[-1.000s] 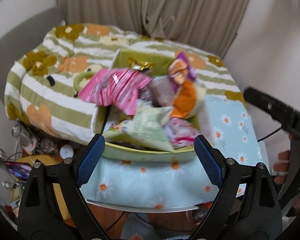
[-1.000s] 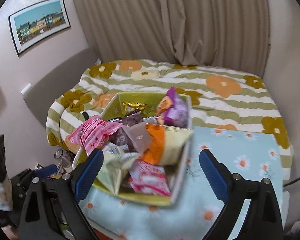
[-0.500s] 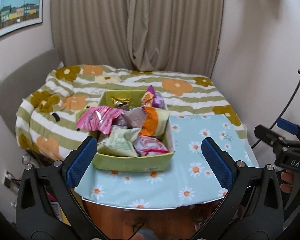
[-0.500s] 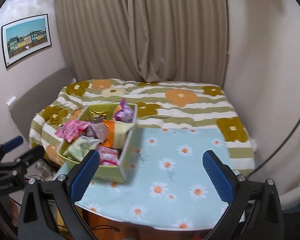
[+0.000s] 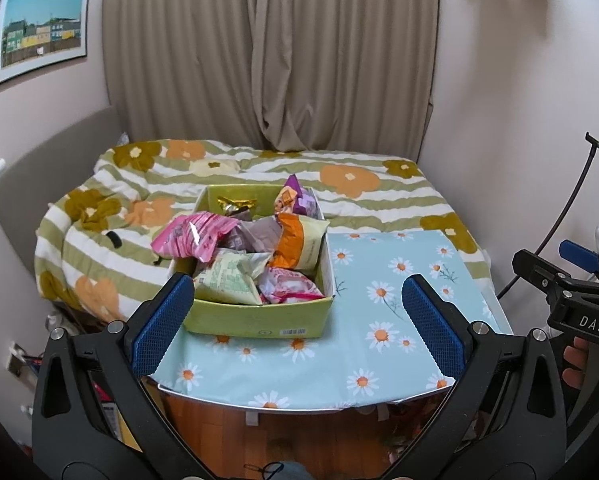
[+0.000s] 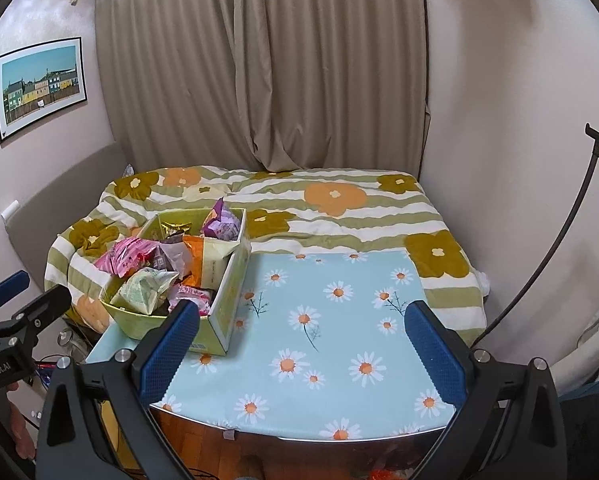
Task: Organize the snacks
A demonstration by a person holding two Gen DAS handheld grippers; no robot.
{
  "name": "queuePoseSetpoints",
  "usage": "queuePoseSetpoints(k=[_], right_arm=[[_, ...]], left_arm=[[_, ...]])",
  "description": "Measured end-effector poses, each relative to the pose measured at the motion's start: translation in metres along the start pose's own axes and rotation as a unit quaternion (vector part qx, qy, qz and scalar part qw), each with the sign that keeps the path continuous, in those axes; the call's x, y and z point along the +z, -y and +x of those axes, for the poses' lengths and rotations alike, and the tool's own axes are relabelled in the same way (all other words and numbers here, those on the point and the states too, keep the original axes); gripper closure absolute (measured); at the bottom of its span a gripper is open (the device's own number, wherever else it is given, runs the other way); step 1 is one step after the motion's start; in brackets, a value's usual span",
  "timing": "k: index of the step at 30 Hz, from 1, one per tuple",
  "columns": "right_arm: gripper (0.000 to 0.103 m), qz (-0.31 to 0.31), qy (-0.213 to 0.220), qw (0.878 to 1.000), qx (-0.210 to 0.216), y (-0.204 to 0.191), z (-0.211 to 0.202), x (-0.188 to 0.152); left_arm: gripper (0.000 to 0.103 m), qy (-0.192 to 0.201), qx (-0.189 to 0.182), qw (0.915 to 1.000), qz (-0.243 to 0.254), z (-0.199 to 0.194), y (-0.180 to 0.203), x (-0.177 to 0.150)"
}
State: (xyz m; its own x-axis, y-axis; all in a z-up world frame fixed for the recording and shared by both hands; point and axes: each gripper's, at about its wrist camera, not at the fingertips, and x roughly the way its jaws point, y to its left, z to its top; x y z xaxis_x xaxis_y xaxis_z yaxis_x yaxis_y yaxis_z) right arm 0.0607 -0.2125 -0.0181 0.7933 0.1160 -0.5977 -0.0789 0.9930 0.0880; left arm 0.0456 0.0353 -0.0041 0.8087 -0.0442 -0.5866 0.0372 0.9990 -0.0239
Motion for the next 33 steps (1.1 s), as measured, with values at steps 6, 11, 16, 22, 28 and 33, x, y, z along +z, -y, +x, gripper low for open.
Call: queuePoseSetpoints(k=[6, 11, 16, 22, 28, 33], right_arm=[[0.001, 0.002, 0.003, 1.0, 0.0, 0.0013, -0.0011, 0.0006], [0.001, 0.002, 0.003, 1.0, -0.002, 0.0014, -0.0017, 0.0017], [0.001, 0.001, 0.002, 1.0, -0.003, 0.0023, -0.0014, 0.0025], [0.001, 0.004, 0.001, 1.0, -0.008, 0.0027, -0.0006, 0.0048], [0.001, 0.004, 0.001, 1.0, -0.009, 0.0031, -0.0002, 0.0051], [0.001, 0.005, 0.001, 1.0, -0.01, 0.0036, 0.0, 0.0048]], left_arm=[[0.0, 0.0, 0.001, 1.0, 0.001, -0.0029, 0.003, -0.0005], [0.0, 0.001, 0.0, 1.0, 0.001, -0.0022, 0.0025, -0.0005], [0.0, 0.001, 0.001, 1.0, 0.001, -0.0017, 0.0037, -0.0006], [0.0, 0.0, 0.002, 1.0, 0.001, -0.0011, 0.0049, -0.0002], [0.0, -0.001, 0.001, 1.0, 0.002, -0.0006, 0.0056, 0.0004], [0.0, -0.001, 0.001, 1.0, 0.002, -0.0001, 0.005, 0.0008]])
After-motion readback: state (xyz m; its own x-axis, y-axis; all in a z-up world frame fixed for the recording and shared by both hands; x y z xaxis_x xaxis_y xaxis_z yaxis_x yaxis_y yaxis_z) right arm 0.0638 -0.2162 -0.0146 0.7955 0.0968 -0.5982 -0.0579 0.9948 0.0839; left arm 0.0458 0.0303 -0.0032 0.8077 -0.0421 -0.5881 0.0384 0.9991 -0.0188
